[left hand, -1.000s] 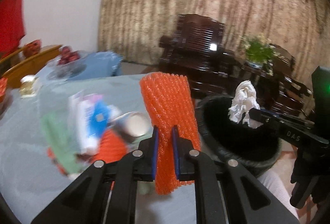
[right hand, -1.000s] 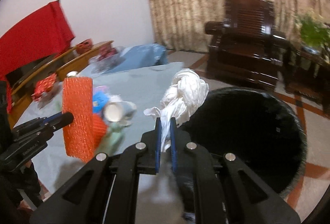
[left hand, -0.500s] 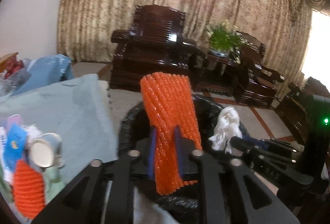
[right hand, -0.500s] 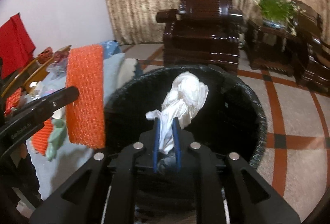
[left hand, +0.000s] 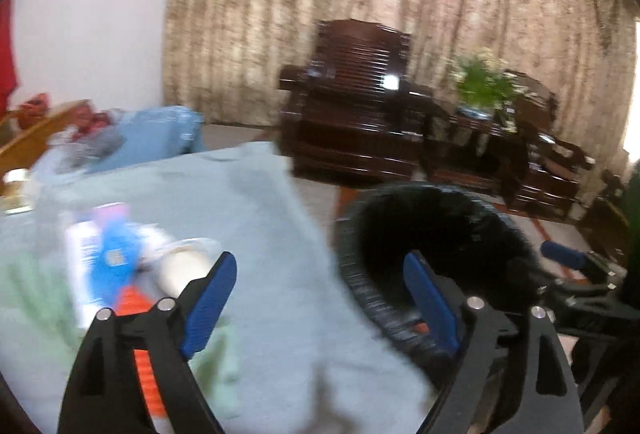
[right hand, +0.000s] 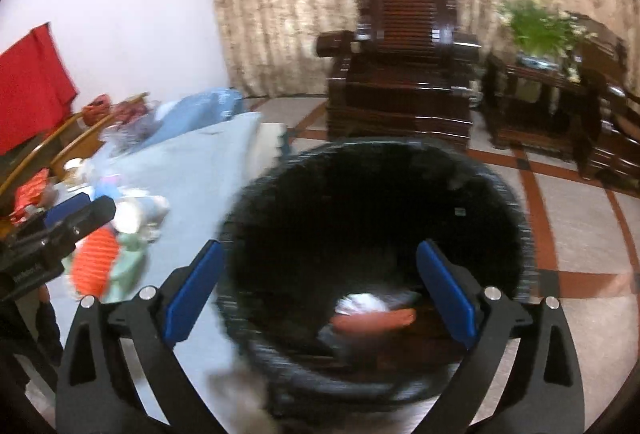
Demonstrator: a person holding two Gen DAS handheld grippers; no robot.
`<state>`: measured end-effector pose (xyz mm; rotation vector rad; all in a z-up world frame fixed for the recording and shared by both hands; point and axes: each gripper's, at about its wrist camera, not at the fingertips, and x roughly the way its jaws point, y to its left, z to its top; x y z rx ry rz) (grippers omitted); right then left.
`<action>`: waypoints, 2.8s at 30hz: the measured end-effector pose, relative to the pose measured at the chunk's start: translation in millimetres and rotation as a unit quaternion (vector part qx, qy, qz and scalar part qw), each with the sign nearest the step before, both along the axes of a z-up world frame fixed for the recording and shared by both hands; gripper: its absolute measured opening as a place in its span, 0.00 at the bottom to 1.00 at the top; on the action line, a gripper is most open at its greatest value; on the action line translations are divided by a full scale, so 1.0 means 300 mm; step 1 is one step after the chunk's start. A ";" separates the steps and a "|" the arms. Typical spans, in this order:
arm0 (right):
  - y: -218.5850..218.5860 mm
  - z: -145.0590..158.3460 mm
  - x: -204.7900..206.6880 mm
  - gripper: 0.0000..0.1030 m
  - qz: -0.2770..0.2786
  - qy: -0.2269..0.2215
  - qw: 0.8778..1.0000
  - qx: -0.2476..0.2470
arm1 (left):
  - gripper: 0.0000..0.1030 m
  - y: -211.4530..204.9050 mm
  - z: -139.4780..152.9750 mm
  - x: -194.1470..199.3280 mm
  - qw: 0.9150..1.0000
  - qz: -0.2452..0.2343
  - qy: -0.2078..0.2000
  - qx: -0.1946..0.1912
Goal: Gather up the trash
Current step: 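Carry both items over the black bin and open both grippers to drop them, then grasp a green rubber glove with the left gripper while the right gripper grasps another glove, then carry both green gloves over the black bin and open both grippers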
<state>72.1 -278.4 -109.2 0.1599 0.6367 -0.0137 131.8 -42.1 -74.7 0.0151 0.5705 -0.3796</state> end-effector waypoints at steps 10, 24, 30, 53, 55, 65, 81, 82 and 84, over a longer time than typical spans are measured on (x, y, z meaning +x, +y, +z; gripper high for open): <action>0.404 0.004 0.081 0.92 0.128 -0.011 0.992 0.011 | 0.82 0.450 -0.060 -0.106 0.982 0.176 -0.022 0.059; 0.585 -0.065 0.144 0.92 0.168 0.013 0.986 -0.014 | 0.46 0.581 -0.229 -0.017 0.978 0.199 0.059 0.021; 0.667 -0.125 0.223 0.91 0.184 0.033 0.982 -0.016 | 0.19 0.609 -0.238 -0.011 0.977 0.200 0.068 0.004; 0.752 -0.125 0.295 0.15 0.252 0.067 0.965 0.012 | 0.05 0.609 -0.212 -0.023 0.978 0.196 0.072 -0.011; 0.745 -0.086 0.261 0.15 0.259 0.052 0.964 0.005 | 0.04 0.611 -0.194 -0.038 0.979 0.190 0.069 -0.014; 0.655 0.070 0.136 0.15 0.252 -0.008 0.968 0.016 | 0.00 0.573 -0.039 -0.140 0.984 0.171 0.022 -0.038; 0.601 -0.027 0.116 0.15 0.233 0.025 0.972 0.022 | 0.44 0.578 -0.185 -0.106 0.977 0.199 0.077 -0.010; 0.603 -0.040 0.126 0.15 0.232 0.030 0.972 0.023 | 0.49 0.575 -0.192 -0.098 0.977 0.199 0.077 -0.008; 0.609 -0.054 0.134 0.15 0.231 0.035 0.972 0.022 | 0.61 0.565 -0.202 -0.073 0.976 0.205 0.071 0.007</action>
